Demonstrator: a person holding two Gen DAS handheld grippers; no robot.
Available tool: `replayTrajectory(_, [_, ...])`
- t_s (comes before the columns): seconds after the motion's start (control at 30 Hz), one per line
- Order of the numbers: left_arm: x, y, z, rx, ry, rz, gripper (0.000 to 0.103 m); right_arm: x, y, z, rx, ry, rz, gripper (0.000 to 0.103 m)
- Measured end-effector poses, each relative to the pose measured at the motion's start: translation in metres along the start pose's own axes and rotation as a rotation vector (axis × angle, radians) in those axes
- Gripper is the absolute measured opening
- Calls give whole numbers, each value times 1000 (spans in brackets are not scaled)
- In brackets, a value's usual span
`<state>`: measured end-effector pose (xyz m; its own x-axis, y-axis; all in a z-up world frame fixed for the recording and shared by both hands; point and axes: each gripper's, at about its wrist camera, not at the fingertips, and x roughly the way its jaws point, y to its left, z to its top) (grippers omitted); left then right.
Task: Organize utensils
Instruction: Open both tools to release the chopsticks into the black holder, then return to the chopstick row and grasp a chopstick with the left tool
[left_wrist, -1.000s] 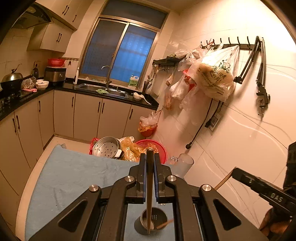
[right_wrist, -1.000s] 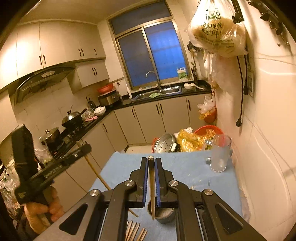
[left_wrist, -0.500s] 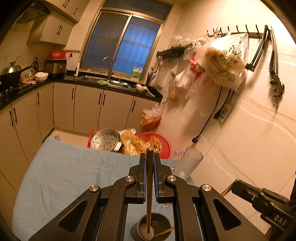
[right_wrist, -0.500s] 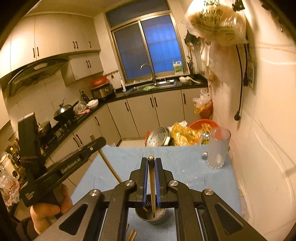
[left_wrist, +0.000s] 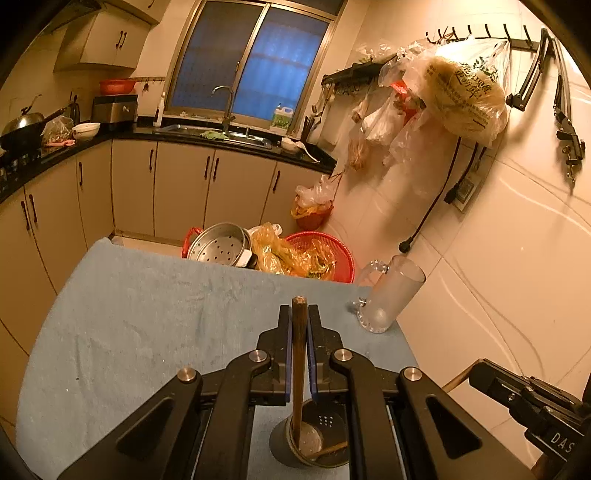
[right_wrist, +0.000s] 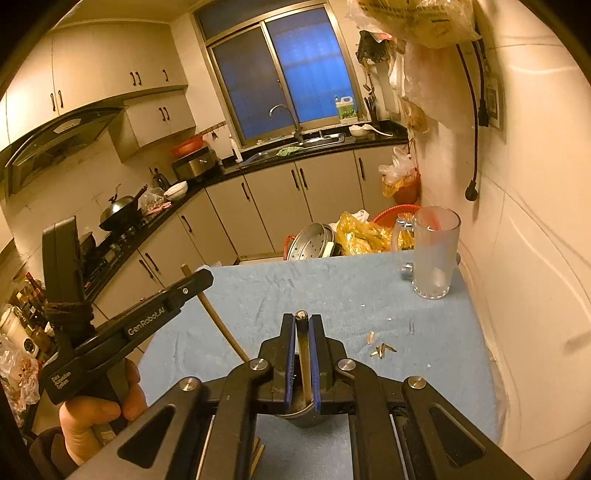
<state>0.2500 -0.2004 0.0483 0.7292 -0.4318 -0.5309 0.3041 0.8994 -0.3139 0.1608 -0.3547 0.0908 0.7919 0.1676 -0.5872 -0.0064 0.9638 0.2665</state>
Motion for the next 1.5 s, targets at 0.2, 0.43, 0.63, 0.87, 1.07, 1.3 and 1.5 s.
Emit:
replayTrajectory(0.2, [-6,4,-5,-15,9,6,18,-6,0,-4,6,-13,-14,12])
replayTrajectory(0.43, [-50,25,-18,-5,-61,67,76,-31,3,-20,9,-39,-10,38])
replayTrajectory(0.63, [-73,72,-55,-16,66,128,76,-38,2,-70,47,32,64,59])
replayTrajectory(0.87, [-64,127,-132,-91,259,178,75,-14,-8,-136,98,170,97,59])
replayTrajectory(1.07, [-36,122,-160,-18,357,212,75,8,-8,-160,121,250,94,59])
replayTrajectory(1.3, [6,109,-166,59,432,282,65,5,2,-156,94,244,91,59])
replayTrajectory(1.5, [17,104,-173,124,447,321,65,9,7,-157,85,258,90,59])
